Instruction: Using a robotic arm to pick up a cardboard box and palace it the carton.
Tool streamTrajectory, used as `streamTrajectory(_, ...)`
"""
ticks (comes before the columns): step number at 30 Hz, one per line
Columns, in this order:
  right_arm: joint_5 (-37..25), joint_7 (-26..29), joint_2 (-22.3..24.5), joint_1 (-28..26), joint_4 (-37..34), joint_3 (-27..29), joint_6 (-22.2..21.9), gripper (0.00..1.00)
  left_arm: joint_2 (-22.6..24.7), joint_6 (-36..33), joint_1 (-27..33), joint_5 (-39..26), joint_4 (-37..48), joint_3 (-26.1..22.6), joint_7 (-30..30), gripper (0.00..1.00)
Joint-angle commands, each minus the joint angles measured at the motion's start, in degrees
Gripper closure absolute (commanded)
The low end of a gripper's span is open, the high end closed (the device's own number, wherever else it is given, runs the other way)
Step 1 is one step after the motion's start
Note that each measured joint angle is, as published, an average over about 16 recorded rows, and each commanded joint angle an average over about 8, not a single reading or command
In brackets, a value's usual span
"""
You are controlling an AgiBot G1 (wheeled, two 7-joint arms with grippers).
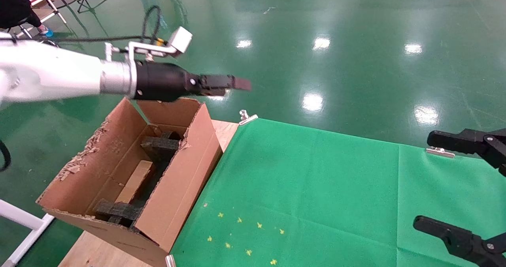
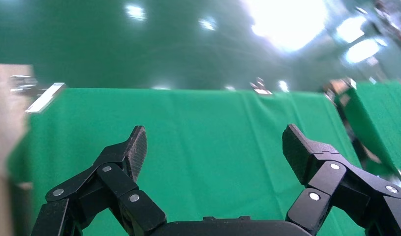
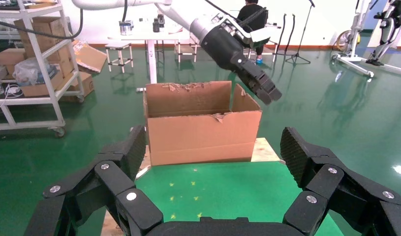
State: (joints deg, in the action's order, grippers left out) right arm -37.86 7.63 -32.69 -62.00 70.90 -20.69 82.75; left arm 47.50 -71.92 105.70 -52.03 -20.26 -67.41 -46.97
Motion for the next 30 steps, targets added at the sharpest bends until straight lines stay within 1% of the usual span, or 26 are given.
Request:
streamTrajectory(1, 0.00, 0.00, 0.00, 0.00, 0.00, 0.00, 0.00, 0.00, -0.56, -0.62, -1.99, 0.46, -2.40, 2.32, 1.63, 0.00)
streamTrajectory(30, 0.00, 0.00, 0.00, 0.00, 0.00, 0.00, 0.00, 0.00, -8.65, -9.54, -30.58, 7.05, -36.94, 35.61, 25.09, 0.00)
